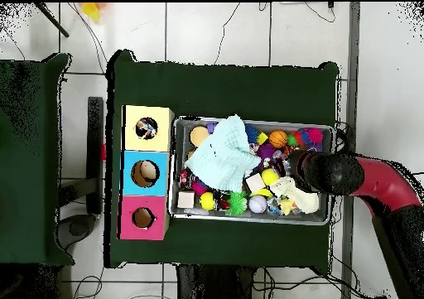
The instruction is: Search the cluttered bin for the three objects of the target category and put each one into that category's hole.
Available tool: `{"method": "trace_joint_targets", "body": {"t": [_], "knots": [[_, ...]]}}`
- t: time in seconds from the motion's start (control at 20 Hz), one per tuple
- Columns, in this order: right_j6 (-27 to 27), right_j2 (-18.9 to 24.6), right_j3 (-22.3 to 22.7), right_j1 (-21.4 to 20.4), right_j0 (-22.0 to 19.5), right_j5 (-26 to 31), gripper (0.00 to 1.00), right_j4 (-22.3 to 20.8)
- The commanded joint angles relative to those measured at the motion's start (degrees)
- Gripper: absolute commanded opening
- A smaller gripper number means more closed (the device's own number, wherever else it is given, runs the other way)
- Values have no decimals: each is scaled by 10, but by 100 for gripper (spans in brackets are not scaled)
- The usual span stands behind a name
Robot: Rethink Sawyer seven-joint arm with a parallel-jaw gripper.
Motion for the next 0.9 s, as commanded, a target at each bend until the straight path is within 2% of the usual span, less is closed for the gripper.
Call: {"method": "trace_joint_targets", "body": {"t": [0.05,0.35,0.75,0.9], "knots": [[-76,-11,-17,65,5,-35,100,-43],[-84,-16,-57,113,6,-42,100,-55],[-86,-12,-66,112,-1,-30,100,-60],[-79,-10,-63,94,1,-27,100,-63]]}}
